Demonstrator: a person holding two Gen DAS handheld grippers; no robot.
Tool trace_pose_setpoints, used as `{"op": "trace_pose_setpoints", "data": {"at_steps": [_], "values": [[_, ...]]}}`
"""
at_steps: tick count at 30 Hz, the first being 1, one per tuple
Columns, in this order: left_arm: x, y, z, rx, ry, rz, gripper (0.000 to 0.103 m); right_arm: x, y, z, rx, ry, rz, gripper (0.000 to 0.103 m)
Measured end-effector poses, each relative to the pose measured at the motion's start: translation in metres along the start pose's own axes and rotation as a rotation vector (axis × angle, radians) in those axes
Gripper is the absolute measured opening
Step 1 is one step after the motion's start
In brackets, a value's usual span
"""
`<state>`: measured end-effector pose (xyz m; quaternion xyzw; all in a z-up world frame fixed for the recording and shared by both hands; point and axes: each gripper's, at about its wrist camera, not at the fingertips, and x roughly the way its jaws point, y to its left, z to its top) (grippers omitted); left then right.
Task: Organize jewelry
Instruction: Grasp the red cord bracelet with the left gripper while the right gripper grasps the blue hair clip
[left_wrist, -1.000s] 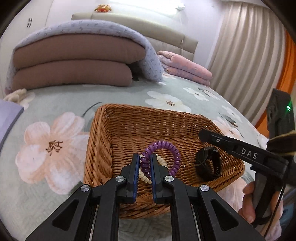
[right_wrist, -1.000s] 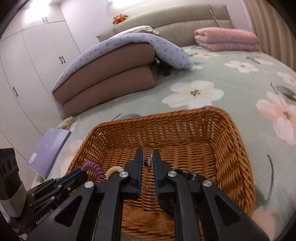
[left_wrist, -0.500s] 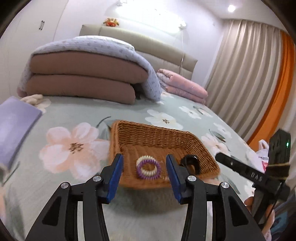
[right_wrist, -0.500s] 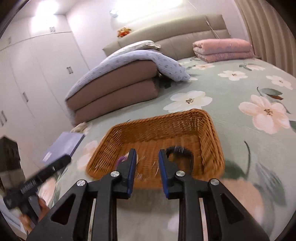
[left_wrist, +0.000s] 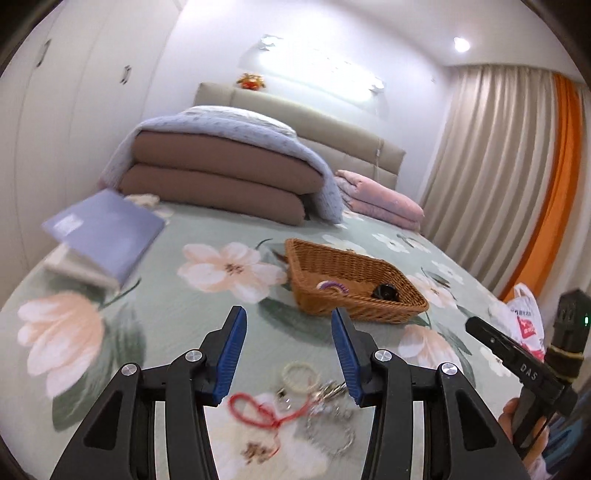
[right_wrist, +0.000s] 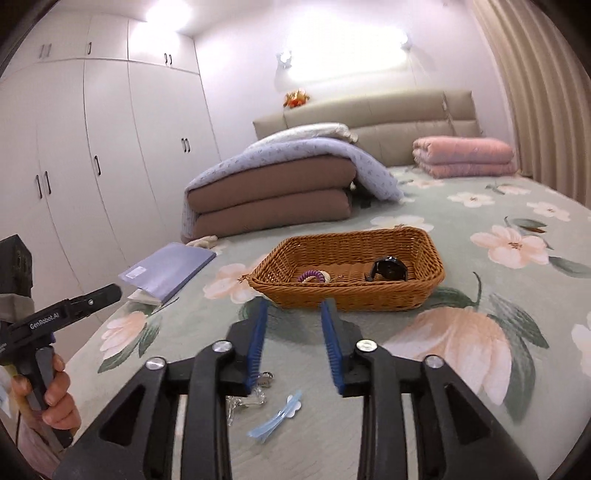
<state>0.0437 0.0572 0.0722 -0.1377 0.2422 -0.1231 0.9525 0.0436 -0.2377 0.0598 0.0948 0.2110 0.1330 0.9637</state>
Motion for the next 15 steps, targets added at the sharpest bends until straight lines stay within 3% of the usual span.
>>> {"op": "trace_pose_setpoints", "data": {"at_steps": [5,10,15], "values": [[0.017,0.033,-0.018,-0.092,0.080,0.029,0.049,0.007,0.003,-0.021,0.042,0.053,0.005,0.034],[0.058,0.049,-0.037,-0.115,0.249,0.122,0.049,0.030,0.002,-0.044,0.075,0.164,0.020,0.034],[0.078,0.060,-0.053,-0.156,0.326,0.114,0.049,0.042,0.010,-0.060,0.040,0.241,0.009,0.034]]}}
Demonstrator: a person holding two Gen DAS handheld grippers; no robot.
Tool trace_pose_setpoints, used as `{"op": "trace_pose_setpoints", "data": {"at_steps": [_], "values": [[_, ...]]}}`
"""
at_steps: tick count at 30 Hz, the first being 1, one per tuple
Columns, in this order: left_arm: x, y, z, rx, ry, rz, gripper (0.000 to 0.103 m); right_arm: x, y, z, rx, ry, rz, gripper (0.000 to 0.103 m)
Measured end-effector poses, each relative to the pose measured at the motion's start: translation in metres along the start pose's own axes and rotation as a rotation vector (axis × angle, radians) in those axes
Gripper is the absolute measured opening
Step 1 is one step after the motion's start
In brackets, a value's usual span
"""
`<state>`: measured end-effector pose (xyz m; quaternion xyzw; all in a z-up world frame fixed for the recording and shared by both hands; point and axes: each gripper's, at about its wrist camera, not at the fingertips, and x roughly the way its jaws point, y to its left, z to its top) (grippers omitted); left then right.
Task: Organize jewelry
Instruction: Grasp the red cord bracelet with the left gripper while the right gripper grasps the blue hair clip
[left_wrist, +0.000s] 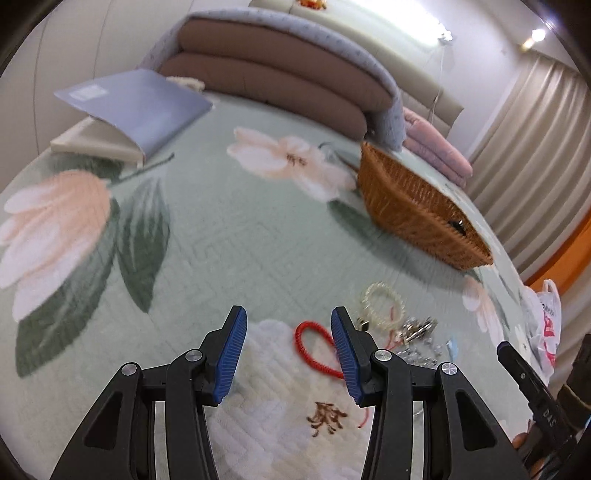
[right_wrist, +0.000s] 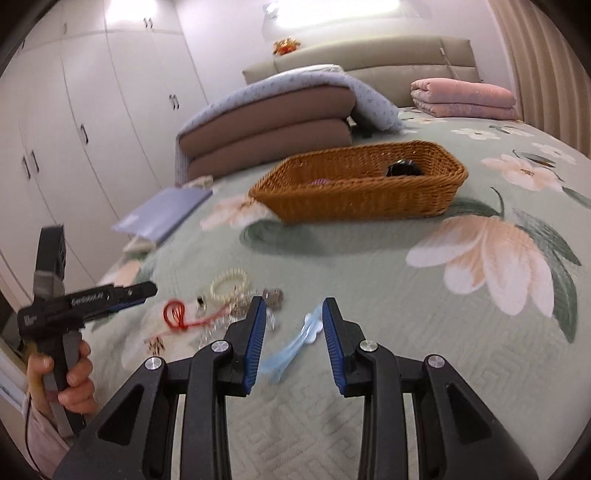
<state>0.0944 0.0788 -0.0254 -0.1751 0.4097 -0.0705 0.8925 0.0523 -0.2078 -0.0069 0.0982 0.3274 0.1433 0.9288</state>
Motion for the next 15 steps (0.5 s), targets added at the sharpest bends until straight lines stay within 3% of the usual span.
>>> {"op": "trace_pose_setpoints", "data": {"at_steps": [3,6,15], "values": [[0.009,0.001,-0.005,0.009,0.027,0.016,0.049,0.009,0.008,-0.006,-0.033,0.047,-0.050,0.034],[0.009,-0.002,-0.006,0.029,0.025,0.026,0.049,0.020,0.012,-0.015,-0.023,0.120,-0.023,0.034],[0.014,-0.015,-0.010,0.105,0.035,0.061,0.049,0.038,0.030,-0.026,-0.083,0.201,-0.120,0.034]]}}
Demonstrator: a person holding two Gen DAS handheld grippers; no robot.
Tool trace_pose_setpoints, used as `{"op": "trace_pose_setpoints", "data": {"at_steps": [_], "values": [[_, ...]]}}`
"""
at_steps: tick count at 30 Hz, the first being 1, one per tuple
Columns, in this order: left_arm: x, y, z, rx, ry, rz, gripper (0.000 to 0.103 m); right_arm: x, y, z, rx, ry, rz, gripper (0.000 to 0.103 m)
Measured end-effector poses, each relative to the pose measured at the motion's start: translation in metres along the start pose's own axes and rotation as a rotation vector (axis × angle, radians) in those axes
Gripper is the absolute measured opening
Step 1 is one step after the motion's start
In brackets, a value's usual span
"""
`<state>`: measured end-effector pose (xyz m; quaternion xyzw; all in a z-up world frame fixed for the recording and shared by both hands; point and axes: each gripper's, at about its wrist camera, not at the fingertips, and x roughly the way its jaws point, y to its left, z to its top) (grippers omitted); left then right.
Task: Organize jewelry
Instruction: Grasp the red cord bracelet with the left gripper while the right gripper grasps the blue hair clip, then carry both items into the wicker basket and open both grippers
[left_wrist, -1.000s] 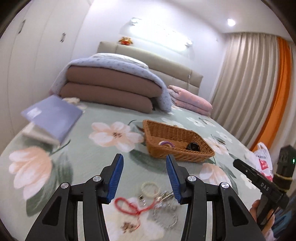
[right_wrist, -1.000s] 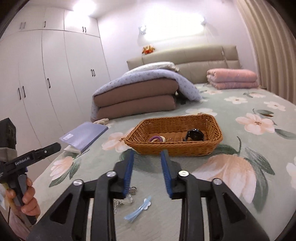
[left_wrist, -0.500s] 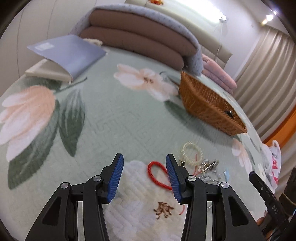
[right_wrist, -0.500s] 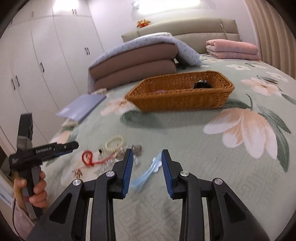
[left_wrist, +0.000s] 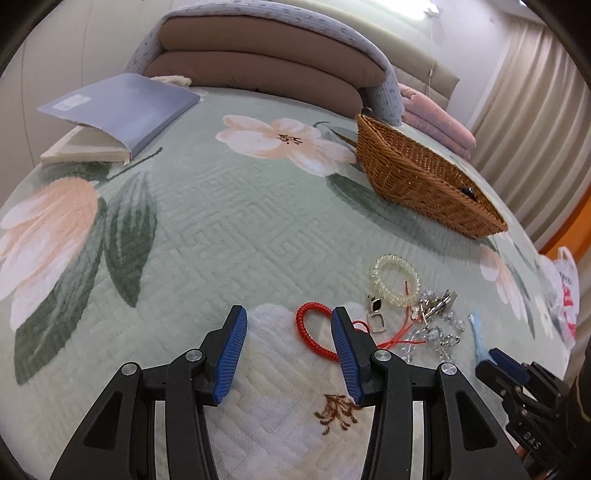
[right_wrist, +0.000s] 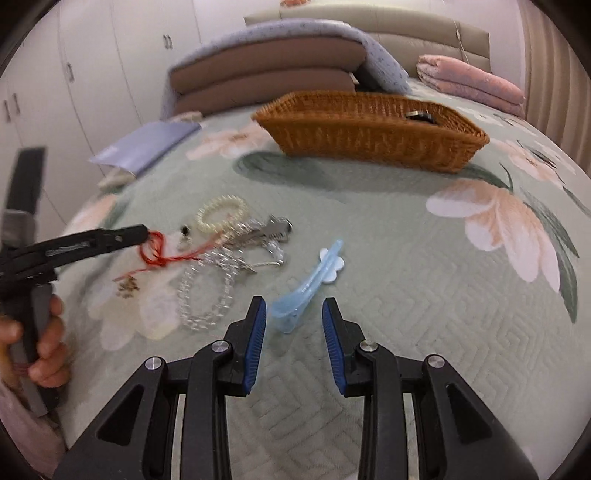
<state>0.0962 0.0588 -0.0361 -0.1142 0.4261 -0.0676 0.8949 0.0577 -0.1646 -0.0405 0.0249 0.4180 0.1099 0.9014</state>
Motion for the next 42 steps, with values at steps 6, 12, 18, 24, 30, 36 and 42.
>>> {"op": "trace_pose_setpoints", "data": {"at_steps": [6,12,18,24,30,36,42], "values": [[0.005,-0.019,-0.005,0.099,-0.009,0.115,0.048,0.008,0.003,0.003,-0.017,0.014,-0.054,0.034],[0.007,-0.030,-0.010,0.177,-0.004,0.160,0.048,0.003,-0.004,-0.001,-0.004,0.007,-0.087,0.022],[0.006,-0.037,-0.014,0.230,-0.006,0.181,0.035,0.001,-0.013,0.000,0.014,0.002,-0.081,0.021],[0.005,-0.045,-0.016,0.263,-0.025,0.186,0.004,-0.001,-0.014,-0.001,0.017,-0.016,-0.061,0.014],[-0.005,-0.034,-0.009,0.185,-0.059,0.067,0.004,-0.018,-0.018,-0.002,0.031,-0.104,0.028,0.014],[-0.020,-0.027,-0.004,0.097,-0.089,-0.138,0.004,-0.030,-0.016,-0.003,0.030,-0.158,0.055,0.014],[-0.046,-0.046,0.008,0.109,-0.165,-0.179,0.004,-0.052,-0.025,0.010,0.048,-0.213,0.049,0.014]]}}
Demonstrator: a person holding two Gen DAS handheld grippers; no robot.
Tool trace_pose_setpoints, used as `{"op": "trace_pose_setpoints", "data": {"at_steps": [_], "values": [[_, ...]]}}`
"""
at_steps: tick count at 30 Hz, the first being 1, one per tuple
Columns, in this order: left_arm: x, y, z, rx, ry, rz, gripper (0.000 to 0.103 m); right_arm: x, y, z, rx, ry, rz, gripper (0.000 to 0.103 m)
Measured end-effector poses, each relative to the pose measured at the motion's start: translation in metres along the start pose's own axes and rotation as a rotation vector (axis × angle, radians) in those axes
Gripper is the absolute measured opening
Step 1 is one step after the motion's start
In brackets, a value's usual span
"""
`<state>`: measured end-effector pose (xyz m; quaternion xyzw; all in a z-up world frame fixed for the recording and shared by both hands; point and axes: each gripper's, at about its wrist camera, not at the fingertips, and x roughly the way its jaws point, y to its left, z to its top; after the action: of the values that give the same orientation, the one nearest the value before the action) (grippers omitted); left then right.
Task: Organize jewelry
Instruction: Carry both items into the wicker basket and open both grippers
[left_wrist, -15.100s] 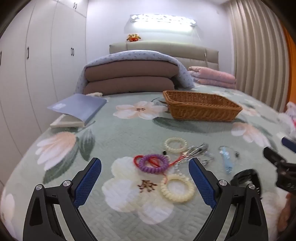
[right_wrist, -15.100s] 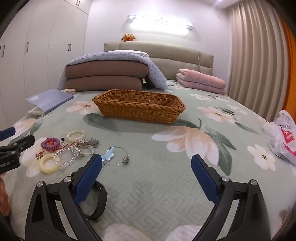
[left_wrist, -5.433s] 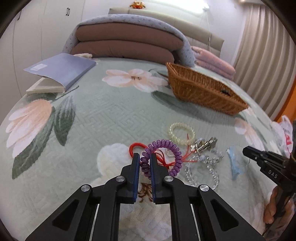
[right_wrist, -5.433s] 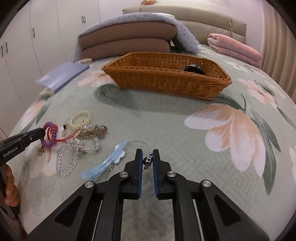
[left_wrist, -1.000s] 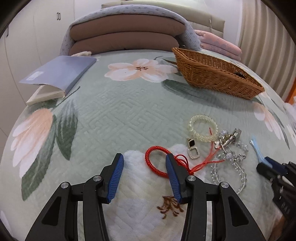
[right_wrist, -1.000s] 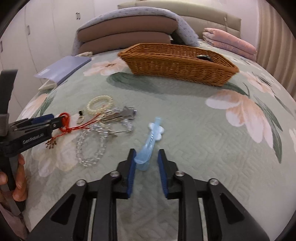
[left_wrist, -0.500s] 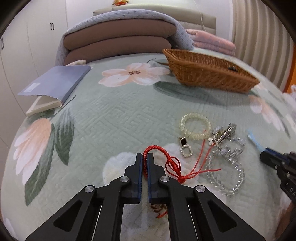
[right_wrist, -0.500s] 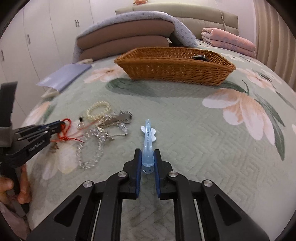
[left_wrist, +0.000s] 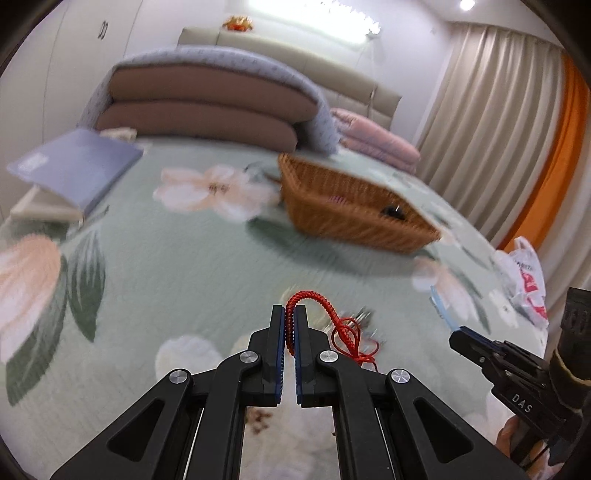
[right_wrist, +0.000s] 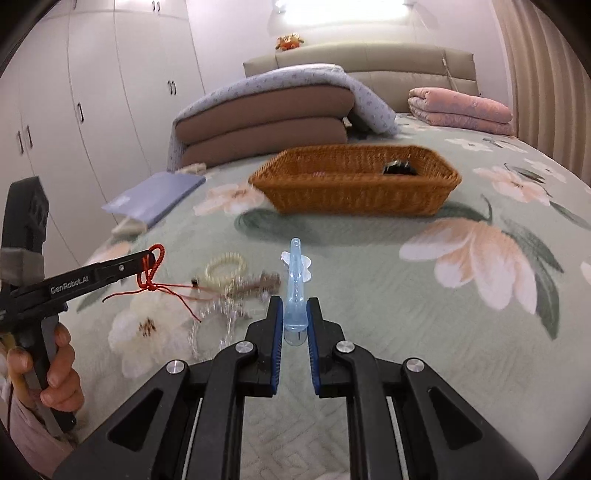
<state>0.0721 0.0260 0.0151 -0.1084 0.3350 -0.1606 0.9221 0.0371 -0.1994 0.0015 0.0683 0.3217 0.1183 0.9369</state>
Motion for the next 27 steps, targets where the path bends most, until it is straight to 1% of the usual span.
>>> {"op": "trace_pose_setpoints", "data": {"at_steps": [3,4,6,8,10,12,15,16,18,21,22,24,25,27], "values": [[-0.012,-0.016,0.025,0.003,-0.054,-0.021,0.004,-0.014,-0.010,0.029,0.022,-0.039,0.009,0.014],[-0.016,-0.024,0.036,0.006,-0.072,-0.027,0.004,-0.019,-0.017,0.045,0.028,-0.065,0.006,0.014],[-0.016,-0.037,0.061,0.001,-0.101,-0.029,0.004,-0.024,-0.025,0.069,0.022,-0.110,-0.022,0.014],[-0.012,-0.050,0.086,-0.012,-0.128,-0.060,0.004,-0.021,-0.038,0.097,0.028,-0.150,-0.066,0.014],[0.001,-0.066,0.111,0.000,-0.158,-0.078,0.004,-0.010,-0.055,0.123,0.050,-0.168,-0.057,0.014],[0.025,-0.078,0.134,-0.004,-0.168,-0.101,0.004,0.007,-0.074,0.143,0.083,-0.181,-0.054,0.014],[0.067,-0.091,0.158,0.010,-0.187,-0.082,0.004,0.045,-0.101,0.170,0.130,-0.168,-0.028,0.014],[0.085,-0.094,0.164,0.011,-0.179,-0.076,0.004,0.060,-0.108,0.177,0.140,-0.153,-0.015,0.014],[0.118,-0.093,0.169,-0.003,-0.156,-0.063,0.004,0.085,-0.118,0.183,0.158,-0.129,-0.003,0.014],[0.159,-0.080,0.158,-0.034,-0.101,-0.039,0.004,0.112,-0.126,0.177,0.165,-0.103,-0.025,0.014],[0.167,-0.077,0.153,-0.034,-0.084,-0.035,0.004,0.120,-0.129,0.171,0.164,-0.089,-0.028,0.014],[0.183,-0.070,0.146,-0.020,-0.051,-0.003,0.004,0.131,-0.132,0.164,0.162,-0.060,-0.042,0.014],[0.188,-0.068,0.144,-0.019,-0.037,-0.001,0.004,0.137,-0.134,0.164,0.164,-0.037,-0.030,0.014],[0.195,-0.065,0.141,-0.027,-0.019,-0.006,0.004,0.140,-0.135,0.161,0.182,-0.028,0.006,0.014]]}}
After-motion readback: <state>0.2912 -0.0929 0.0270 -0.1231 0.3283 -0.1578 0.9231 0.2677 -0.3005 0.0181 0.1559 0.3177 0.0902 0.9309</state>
